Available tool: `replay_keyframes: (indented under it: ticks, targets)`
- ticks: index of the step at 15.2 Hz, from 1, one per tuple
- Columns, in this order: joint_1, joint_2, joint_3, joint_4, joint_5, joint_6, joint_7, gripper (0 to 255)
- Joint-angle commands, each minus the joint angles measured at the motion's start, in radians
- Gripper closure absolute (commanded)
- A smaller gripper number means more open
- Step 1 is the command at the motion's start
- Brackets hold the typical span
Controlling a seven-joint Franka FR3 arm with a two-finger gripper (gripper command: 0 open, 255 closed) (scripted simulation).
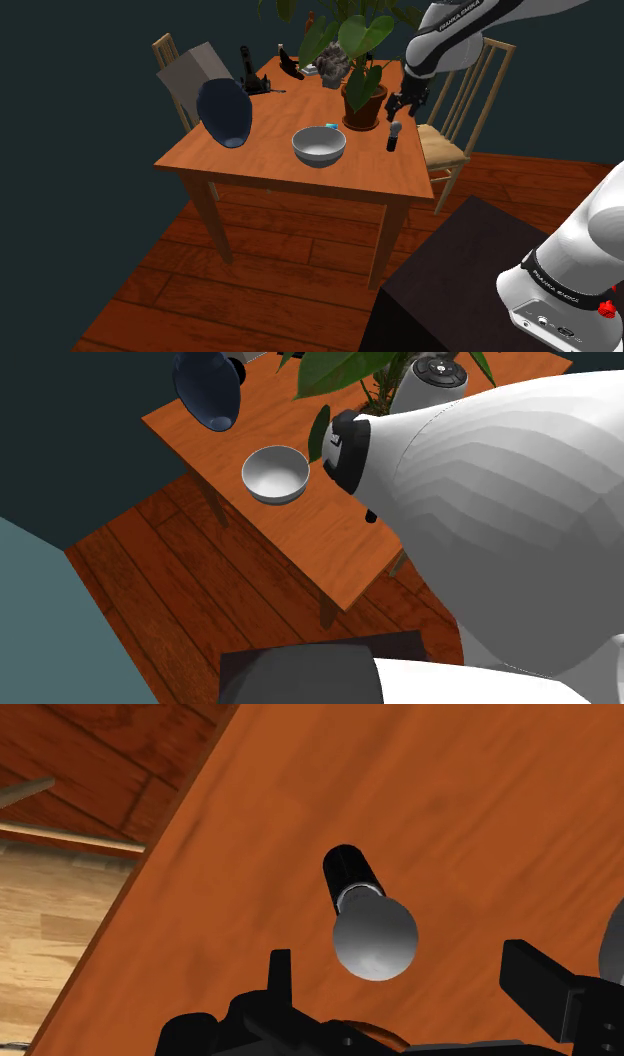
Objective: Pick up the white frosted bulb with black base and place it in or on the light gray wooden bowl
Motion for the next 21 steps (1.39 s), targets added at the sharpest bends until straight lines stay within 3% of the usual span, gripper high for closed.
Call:
replay_keyframes:
  ticks: [1, 5, 13, 14, 21]
  targets:
    - [-0.001, 0.029, 0.001, 0.003, 0.015, 0.026, -0.011, 0]
    - [-0.003, 0.083, 0.006, 0.000, 0.044, 0.079, -0.031, 0]
    - [-0.004, 0.083, 0.006, 0.000, 0.044, 0.079, -0.031, 0]
    - [-0.004, 0.083, 0.006, 0.000, 0.044, 0.079, -0.031, 255]
    - [-0.004, 0.083, 0.006, 0.000, 0.044, 0.079, -0.031, 255]
